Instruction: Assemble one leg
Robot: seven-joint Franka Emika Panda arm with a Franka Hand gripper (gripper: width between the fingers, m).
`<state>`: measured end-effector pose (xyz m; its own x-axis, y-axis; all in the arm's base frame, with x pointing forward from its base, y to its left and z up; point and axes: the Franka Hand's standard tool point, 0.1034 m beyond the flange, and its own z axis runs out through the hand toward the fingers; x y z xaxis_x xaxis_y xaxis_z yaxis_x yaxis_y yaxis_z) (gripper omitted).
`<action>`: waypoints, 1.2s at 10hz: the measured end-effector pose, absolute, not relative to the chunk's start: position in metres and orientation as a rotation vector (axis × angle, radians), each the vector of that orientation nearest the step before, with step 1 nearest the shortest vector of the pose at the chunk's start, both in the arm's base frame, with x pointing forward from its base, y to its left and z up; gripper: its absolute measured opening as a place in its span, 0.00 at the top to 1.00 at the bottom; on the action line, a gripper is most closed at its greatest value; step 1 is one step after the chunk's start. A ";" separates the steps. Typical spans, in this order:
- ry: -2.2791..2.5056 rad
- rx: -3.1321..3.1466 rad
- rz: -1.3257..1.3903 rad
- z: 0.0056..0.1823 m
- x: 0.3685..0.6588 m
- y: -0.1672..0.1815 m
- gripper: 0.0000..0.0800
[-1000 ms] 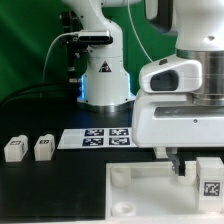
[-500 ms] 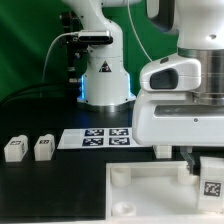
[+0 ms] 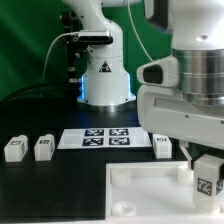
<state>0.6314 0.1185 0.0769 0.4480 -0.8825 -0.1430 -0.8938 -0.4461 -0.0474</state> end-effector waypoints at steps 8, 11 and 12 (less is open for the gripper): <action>2.072 -2.179 0.218 0.074 0.633 0.122 0.34; 1.514 -2.601 0.156 0.077 0.631 0.128 0.20; 1.449 -2.635 0.150 0.076 0.631 0.128 0.20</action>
Offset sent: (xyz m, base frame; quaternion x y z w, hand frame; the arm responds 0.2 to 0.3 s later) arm 0.0016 0.0052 0.0023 -0.0012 0.0070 0.2696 0.9629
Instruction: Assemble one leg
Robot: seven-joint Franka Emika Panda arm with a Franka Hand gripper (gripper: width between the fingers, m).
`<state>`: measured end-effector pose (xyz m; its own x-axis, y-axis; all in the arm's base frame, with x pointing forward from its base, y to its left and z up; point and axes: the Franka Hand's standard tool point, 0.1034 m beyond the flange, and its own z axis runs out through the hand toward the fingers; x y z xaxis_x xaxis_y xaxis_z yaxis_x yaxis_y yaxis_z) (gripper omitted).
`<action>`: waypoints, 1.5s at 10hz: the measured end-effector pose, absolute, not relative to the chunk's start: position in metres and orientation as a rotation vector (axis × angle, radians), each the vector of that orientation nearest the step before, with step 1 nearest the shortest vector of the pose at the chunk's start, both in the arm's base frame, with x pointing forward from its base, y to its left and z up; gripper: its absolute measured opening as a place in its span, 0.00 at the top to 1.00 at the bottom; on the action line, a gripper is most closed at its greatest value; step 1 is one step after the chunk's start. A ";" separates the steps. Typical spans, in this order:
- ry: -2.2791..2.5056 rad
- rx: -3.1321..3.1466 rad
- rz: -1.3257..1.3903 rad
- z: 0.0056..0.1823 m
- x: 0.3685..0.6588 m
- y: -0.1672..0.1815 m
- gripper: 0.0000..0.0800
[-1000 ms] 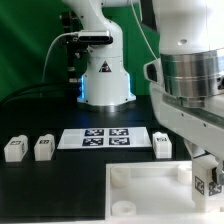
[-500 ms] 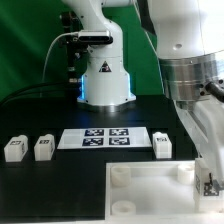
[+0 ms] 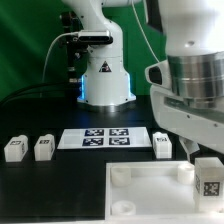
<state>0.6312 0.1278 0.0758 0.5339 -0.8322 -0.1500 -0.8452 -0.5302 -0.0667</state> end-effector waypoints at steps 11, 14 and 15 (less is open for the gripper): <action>0.675 -2.969 0.025 0.068 0.634 0.117 0.63; 1.350 -2.722 0.094 0.068 0.636 0.115 0.63; 1.607 -2.565 0.128 0.068 0.636 0.115 0.63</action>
Offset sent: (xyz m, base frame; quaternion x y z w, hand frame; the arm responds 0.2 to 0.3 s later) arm 0.0003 -0.0101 -0.0089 -0.0230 0.0654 -0.4933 0.8671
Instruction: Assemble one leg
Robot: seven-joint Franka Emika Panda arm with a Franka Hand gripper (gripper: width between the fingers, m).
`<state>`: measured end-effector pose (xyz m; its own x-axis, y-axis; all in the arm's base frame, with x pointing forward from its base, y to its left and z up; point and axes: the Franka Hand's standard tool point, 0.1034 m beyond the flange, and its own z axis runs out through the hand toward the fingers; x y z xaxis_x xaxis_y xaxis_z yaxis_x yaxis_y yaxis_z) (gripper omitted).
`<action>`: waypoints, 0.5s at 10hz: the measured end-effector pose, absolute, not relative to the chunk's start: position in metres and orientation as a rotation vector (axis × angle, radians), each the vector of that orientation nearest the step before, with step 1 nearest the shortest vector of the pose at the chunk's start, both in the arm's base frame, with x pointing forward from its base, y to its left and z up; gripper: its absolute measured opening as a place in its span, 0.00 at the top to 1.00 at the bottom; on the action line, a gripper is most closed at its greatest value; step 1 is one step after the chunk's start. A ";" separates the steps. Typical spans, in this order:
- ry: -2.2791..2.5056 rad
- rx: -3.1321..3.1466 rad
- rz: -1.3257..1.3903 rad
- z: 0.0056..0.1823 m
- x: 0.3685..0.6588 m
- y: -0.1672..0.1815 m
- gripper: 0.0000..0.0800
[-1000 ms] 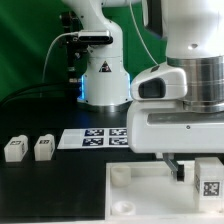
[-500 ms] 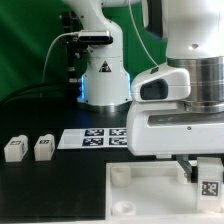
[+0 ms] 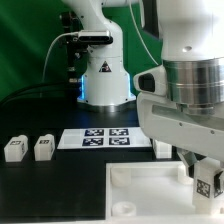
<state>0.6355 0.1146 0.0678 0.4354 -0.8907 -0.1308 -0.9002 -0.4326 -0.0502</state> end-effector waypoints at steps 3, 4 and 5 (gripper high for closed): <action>2.259 -1.912 0.221 0.068 0.634 0.114 0.63; 2.327 -1.821 0.235 0.068 0.634 0.115 0.63; 2.421 -1.707 0.247 0.068 0.634 0.115 0.63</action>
Offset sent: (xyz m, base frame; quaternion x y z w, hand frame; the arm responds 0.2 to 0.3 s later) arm 0.0282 -0.0031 0.0127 0.1026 -0.0486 0.2869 0.9512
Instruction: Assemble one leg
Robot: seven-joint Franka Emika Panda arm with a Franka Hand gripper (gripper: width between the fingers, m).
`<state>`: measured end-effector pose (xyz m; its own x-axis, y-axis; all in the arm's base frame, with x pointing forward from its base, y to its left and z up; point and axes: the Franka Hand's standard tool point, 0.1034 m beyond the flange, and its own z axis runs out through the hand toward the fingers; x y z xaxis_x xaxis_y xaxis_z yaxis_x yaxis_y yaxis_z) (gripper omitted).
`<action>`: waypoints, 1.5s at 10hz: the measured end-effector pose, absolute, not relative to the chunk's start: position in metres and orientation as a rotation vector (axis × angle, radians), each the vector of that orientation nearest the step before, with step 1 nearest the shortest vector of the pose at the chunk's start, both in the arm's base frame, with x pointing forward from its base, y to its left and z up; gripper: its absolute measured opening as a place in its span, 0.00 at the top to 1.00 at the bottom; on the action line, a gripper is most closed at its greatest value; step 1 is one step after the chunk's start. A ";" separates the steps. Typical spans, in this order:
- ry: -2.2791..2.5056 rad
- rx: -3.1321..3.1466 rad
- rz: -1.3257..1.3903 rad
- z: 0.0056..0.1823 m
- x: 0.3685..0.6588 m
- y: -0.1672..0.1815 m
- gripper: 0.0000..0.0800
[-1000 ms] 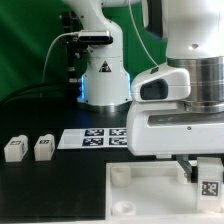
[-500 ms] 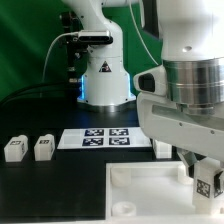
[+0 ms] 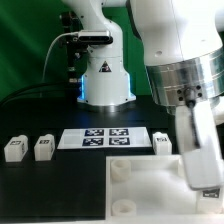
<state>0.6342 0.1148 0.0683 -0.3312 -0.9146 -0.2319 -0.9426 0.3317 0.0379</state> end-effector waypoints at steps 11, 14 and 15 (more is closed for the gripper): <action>2.456 -1.645 0.264 0.113 0.628 0.126 0.19; 2.457 -1.650 0.272 0.110 0.630 0.126 0.19; 2.457 -1.650 0.272 0.110 0.630 0.126 0.19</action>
Offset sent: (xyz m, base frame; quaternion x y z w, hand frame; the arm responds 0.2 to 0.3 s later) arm 0.0000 0.0000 0.0000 0.0000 0.0000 0.2667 0.9638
